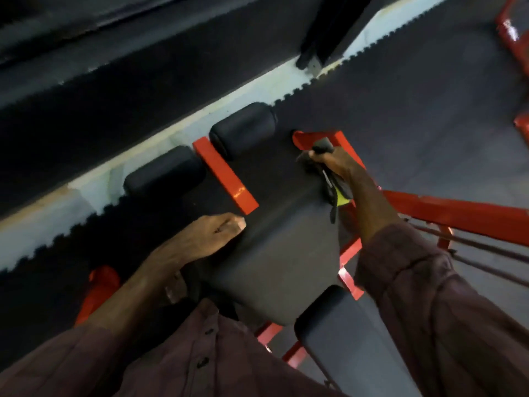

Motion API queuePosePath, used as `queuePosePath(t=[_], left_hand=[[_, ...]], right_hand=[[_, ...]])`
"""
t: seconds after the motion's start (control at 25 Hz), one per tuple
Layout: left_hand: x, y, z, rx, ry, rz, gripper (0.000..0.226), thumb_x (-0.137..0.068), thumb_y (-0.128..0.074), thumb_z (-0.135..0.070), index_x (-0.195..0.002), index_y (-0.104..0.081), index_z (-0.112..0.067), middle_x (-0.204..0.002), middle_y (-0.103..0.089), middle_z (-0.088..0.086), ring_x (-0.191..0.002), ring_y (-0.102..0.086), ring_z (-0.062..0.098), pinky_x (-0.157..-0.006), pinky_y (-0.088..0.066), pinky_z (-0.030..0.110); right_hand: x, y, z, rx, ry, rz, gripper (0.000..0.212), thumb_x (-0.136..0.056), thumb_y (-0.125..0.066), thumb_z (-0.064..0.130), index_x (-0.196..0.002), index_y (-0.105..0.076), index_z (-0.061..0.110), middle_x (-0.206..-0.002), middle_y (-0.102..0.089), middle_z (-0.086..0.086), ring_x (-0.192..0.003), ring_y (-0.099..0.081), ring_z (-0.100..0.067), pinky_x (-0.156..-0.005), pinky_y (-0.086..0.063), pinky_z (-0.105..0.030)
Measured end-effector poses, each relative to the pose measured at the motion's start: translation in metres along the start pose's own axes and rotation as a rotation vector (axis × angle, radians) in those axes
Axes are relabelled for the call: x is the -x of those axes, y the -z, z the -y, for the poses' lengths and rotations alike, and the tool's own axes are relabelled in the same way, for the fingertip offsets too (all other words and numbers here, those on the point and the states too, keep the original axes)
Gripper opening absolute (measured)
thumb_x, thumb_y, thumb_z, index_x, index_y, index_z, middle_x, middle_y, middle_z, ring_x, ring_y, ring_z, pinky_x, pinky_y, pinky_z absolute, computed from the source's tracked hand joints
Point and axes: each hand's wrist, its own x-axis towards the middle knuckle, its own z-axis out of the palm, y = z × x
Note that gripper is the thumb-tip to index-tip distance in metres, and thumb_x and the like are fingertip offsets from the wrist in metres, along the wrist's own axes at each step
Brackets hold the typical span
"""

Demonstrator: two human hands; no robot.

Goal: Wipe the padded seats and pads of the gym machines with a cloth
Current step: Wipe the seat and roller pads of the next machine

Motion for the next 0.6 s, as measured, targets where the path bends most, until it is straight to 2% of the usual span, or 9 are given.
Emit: queuePosePath(t=[0.04, 0.12, 0.16, 0.24, 0.28, 0.32, 0.44, 0.48, 0.6], left_hand=[[-0.005, 0.005, -0.005, -0.029, -0.024, 0.019, 0.069, -0.086, -0.041, -0.084, -0.126, -0.070, -0.036, -0.121, -0.074, -0.019, -0.115, -0.067, -0.004, -0.109, -0.051, 0.038], [-0.022, 0.011, -0.014, -0.091, -0.086, 0.073, 0.070, -0.089, -0.040, -0.081, -0.133, -0.068, -0.033, -0.128, -0.072, -0.016, -0.120, -0.065, -0.001, -0.111, -0.050, 0.039], [-0.031, 0.011, -0.020, -0.131, -0.134, 0.093, 0.072, -0.092, -0.041, -0.080, -0.139, -0.065, -0.030, -0.136, -0.069, -0.013, -0.127, -0.062, 0.001, -0.116, -0.046, 0.037], [-0.053, 0.013, -0.035, -0.216, -0.218, 0.156, 0.071, -0.098, -0.045, -0.074, -0.149, -0.057, -0.026, -0.153, -0.057, -0.007, -0.141, -0.049, 0.003, -0.123, -0.035, 0.030], [-0.068, 0.013, -0.046, -0.255, -0.256, 0.203, 0.072, -0.099, -0.044, -0.072, -0.153, -0.053, -0.025, -0.160, -0.051, -0.005, -0.147, -0.043, 0.003, -0.126, -0.031, 0.029], [-0.083, 0.012, -0.058, -0.288, -0.301, 0.243, 0.074, -0.099, -0.043, -0.071, -0.156, -0.049, -0.025, -0.164, -0.045, -0.003, -0.152, -0.036, 0.004, -0.128, -0.027, 0.030], [-0.122, 0.003, -0.090, -0.455, -0.429, 0.321, 0.078, -0.100, -0.036, -0.068, -0.164, -0.036, -0.024, -0.173, -0.027, -0.003, -0.160, -0.021, 0.009, -0.131, -0.022, 0.038], [-0.135, -0.005, -0.101, -0.547, -0.481, 0.346, 0.079, -0.100, -0.034, -0.069, -0.165, -0.032, -0.025, -0.175, -0.022, -0.004, -0.161, -0.017, 0.010, -0.131, -0.022, 0.042], [-0.164, -0.031, -0.127, -0.819, -0.638, 0.374, 0.073, -0.105, -0.037, -0.064, -0.165, -0.032, -0.021, -0.176, -0.015, 0.000, -0.163, -0.010, 0.018, -0.129, -0.023, 0.056]], right_hand=[[-0.005, 0.004, -0.010, -0.032, -0.018, -0.036, 0.039, -0.082, -0.078, 0.059, -0.109, -0.075, 0.031, -0.115, -0.074, -0.001, -0.111, -0.070, -0.020, -0.104, -0.054, -0.040], [0.016, -0.002, -0.013, -0.139, -0.018, -0.150, 0.038, -0.087, -0.080, 0.051, -0.115, -0.076, 0.024, -0.110, -0.074, 0.000, -0.109, -0.070, -0.016, -0.104, -0.054, -0.039], [0.023, -0.004, -0.016, -0.194, -0.007, -0.196, 0.033, -0.092, -0.079, 0.041, -0.116, -0.075, 0.019, -0.104, -0.073, 0.002, -0.102, -0.069, -0.011, -0.100, -0.055, -0.031], [0.037, -0.008, -0.022, -0.301, -0.054, -0.286, 0.018, -0.097, -0.076, 0.029, -0.109, -0.069, 0.017, -0.091, -0.068, 0.009, -0.083, -0.062, 0.000, -0.081, -0.051, -0.010], [0.041, -0.010, -0.030, -0.337, -0.077, -0.337, 0.017, -0.097, -0.076, 0.030, -0.108, -0.068, 0.019, -0.091, -0.067, 0.010, -0.080, -0.061, 0.002, -0.076, -0.050, -0.008], [0.043, -0.014, -0.044, -0.373, -0.114, -0.364, 0.024, -0.095, -0.078, 0.036, -0.111, -0.071, 0.019, -0.096, -0.071, 0.008, -0.083, -0.063, 0.000, -0.080, -0.053, -0.013], [0.056, -0.033, -0.112, -0.456, -0.223, -0.440, 0.062, -0.076, -0.079, 0.068, -0.118, -0.074, 0.023, -0.110, -0.077, 0.002, -0.098, -0.072, -0.012, -0.095, -0.060, -0.037], [0.069, -0.040, -0.128, -0.475, -0.267, -0.454, 0.061, -0.078, -0.080, 0.067, -0.120, -0.074, 0.023, -0.112, -0.077, 0.002, -0.100, -0.072, -0.014, -0.094, -0.059, -0.037], [0.088, -0.061, -0.160, -0.593, -0.308, -0.434, 0.040, -0.089, -0.080, 0.048, -0.119, -0.074, 0.022, -0.113, -0.076, 0.004, -0.097, -0.070, -0.006, -0.086, -0.054, -0.021]])
